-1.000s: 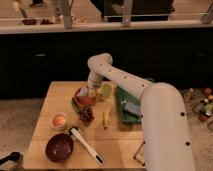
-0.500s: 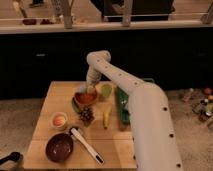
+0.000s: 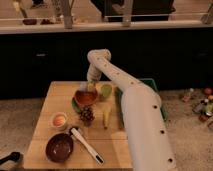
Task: Wipe red bowl with towel
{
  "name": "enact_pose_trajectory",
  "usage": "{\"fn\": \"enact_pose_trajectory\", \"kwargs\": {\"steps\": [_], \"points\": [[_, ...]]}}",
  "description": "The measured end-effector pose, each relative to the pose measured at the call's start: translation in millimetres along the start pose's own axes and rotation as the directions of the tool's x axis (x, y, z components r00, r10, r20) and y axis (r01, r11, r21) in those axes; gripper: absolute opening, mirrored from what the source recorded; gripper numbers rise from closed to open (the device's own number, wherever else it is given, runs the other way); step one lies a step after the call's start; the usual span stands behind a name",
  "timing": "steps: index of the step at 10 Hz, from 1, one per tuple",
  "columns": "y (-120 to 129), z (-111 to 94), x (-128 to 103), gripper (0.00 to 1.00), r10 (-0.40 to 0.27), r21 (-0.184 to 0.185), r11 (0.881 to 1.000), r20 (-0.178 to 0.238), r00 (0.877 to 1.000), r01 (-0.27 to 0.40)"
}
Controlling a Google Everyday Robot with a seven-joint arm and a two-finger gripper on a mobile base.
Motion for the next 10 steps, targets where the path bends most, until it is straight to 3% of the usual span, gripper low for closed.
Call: {"fn": "enact_pose_trajectory", "kwargs": {"steps": [2, 5, 8, 10], "points": [[0, 0, 0, 0.00, -0.006, -0.002, 1.000, 0.007, 1.000, 0.006], [6, 14, -19, 0.00, -0.049, -0.040, 0.998, 0.008, 0.999, 0.049], [48, 28, -25, 0.00, -0.081, -0.085, 0.993, 0.004, 0.997, 0.081], [63, 28, -31, 0.00, -0.094, -0.098, 0.991, 0.002, 0.996, 0.094]]}}
